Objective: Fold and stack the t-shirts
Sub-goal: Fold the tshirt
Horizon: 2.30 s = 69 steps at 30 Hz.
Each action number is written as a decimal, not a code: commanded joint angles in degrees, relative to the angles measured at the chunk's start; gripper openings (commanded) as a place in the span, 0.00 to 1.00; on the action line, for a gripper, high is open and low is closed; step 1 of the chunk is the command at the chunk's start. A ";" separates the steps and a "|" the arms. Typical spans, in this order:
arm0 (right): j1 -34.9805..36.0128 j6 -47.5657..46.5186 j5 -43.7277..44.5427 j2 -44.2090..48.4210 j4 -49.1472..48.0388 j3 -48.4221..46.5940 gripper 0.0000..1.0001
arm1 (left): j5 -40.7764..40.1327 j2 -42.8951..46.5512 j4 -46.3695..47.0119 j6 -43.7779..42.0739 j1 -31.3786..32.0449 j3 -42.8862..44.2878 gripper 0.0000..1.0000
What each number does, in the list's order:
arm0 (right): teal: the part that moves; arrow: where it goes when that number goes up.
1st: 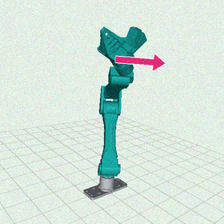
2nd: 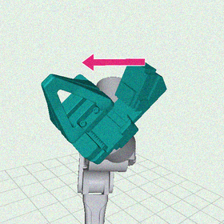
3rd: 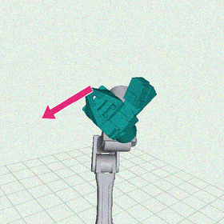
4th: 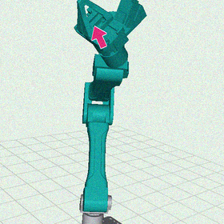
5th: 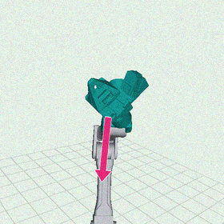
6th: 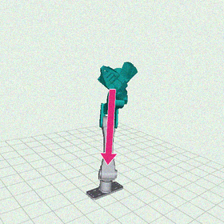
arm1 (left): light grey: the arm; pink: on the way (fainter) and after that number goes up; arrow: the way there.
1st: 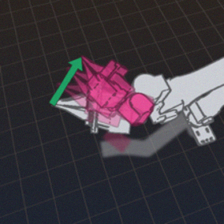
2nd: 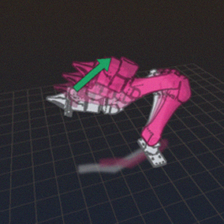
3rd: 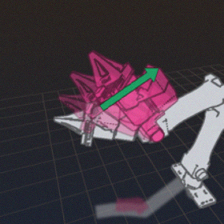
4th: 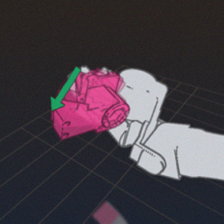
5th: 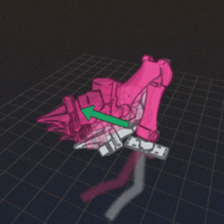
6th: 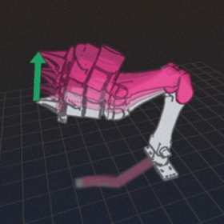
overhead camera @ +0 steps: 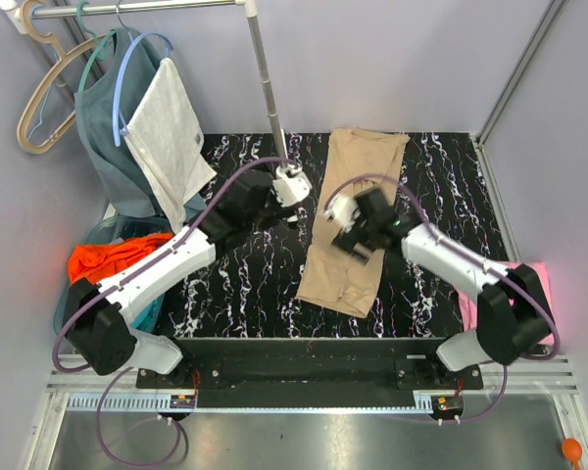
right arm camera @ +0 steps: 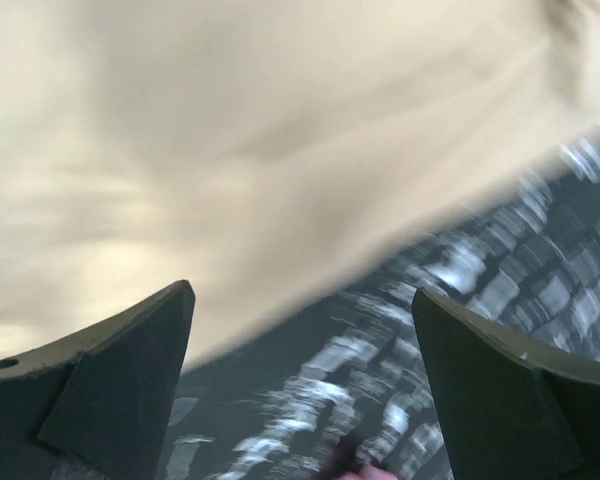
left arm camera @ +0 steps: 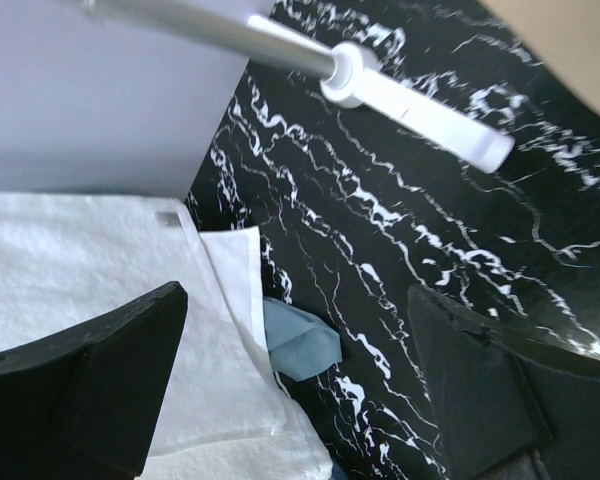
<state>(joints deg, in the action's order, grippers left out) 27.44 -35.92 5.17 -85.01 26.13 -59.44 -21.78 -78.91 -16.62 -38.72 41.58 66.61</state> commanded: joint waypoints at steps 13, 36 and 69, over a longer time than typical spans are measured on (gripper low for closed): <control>23.44 9.11 -7.53 3.19 5.86 6.88 1.00 | 8.60 -7.65 2.74 5.94 -9.94 5.46 0.99; 24.41 3.67 -12.10 -7.18 -0.46 10.75 0.96 | 8.95 -10.03 3.26 4.09 -10.82 2.48 0.99; 29.95 5.87 -14.15 -1.66 15.88 1.87 0.00 | 8.07 -10.21 5.20 2.51 -12.14 1.15 0.99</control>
<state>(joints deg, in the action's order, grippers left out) 57.71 -30.06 -13.26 -91.24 38.92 -54.11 -14.11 -89.12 -14.39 -35.99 29.93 66.17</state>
